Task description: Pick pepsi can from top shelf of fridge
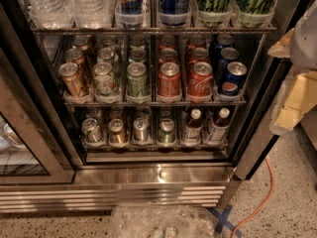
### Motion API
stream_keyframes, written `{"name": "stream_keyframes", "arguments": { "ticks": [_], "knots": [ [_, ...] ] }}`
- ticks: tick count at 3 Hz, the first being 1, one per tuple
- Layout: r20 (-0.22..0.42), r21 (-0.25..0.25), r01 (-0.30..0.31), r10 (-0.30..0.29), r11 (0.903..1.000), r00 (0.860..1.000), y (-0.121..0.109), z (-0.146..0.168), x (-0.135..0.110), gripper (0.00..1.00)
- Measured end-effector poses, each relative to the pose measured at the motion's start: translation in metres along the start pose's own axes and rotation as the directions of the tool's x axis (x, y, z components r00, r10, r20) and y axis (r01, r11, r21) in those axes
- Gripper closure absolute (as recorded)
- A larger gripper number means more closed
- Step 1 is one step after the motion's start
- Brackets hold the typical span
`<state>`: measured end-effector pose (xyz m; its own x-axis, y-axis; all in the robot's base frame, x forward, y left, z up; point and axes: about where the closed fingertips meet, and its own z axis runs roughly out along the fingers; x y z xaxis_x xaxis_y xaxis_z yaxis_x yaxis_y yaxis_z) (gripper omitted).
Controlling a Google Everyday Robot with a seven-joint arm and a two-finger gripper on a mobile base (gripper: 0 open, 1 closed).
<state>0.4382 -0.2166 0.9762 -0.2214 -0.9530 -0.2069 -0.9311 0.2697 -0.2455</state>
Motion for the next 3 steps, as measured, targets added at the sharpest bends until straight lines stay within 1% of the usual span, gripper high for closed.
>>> {"name": "stream_keyframes", "arguments": {
  "ticks": [1, 2, 3],
  "knots": [
    [0.009, 0.007, 0.0, 0.0, 1.0, 1.0, -0.001, -0.001, -0.003, 0.0],
    [0.083, 0.001, -0.018, 0.017, 0.9998, 0.996, 0.003, -0.003, -0.02, 0.0],
    [0.174, -0.038, 0.004, 0.003, 0.9993, 0.985, 0.014, -0.009, -0.05, 0.0]
  ]
}}
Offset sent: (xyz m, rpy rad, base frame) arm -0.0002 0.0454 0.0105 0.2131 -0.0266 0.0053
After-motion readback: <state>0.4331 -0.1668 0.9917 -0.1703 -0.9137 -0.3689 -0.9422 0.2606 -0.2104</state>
